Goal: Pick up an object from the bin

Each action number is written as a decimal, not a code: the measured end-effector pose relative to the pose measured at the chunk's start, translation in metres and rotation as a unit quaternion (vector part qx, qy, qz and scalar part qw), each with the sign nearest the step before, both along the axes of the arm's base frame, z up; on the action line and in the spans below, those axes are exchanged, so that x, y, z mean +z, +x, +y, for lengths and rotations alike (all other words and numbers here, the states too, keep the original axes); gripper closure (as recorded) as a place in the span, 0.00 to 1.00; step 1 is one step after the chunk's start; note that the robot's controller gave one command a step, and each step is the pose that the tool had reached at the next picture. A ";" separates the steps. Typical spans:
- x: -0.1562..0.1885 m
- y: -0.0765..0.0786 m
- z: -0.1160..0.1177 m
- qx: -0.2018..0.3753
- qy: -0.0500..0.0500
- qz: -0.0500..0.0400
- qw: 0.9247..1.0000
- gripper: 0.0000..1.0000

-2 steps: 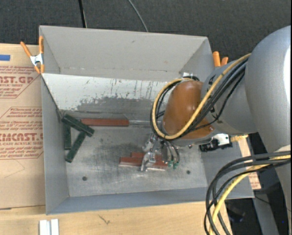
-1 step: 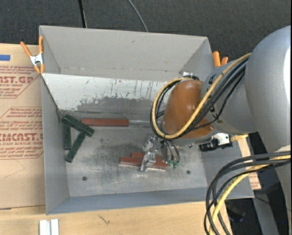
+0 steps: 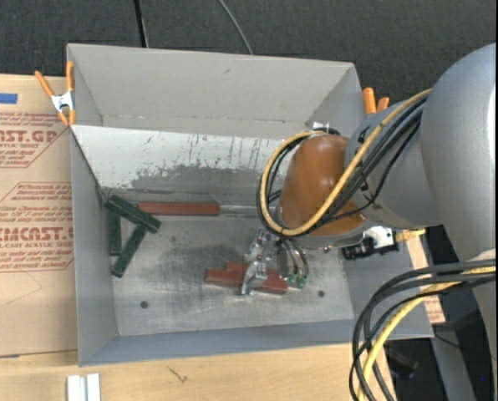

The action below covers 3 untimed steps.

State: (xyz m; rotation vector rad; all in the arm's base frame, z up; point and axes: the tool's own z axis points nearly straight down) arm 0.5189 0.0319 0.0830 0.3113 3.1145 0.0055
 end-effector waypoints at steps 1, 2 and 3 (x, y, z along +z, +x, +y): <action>0.017 -0.003 0.000 0.000 -0.001 0.007 1.000 1.00; 0.035 -0.003 0.000 0.000 -0.001 0.009 1.000 1.00; 0.053 -0.002 0.000 0.000 -0.001 0.007 1.000 1.00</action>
Offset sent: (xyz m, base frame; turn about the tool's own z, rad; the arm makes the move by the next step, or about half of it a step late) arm -0.0002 -0.0001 0.0804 0.0000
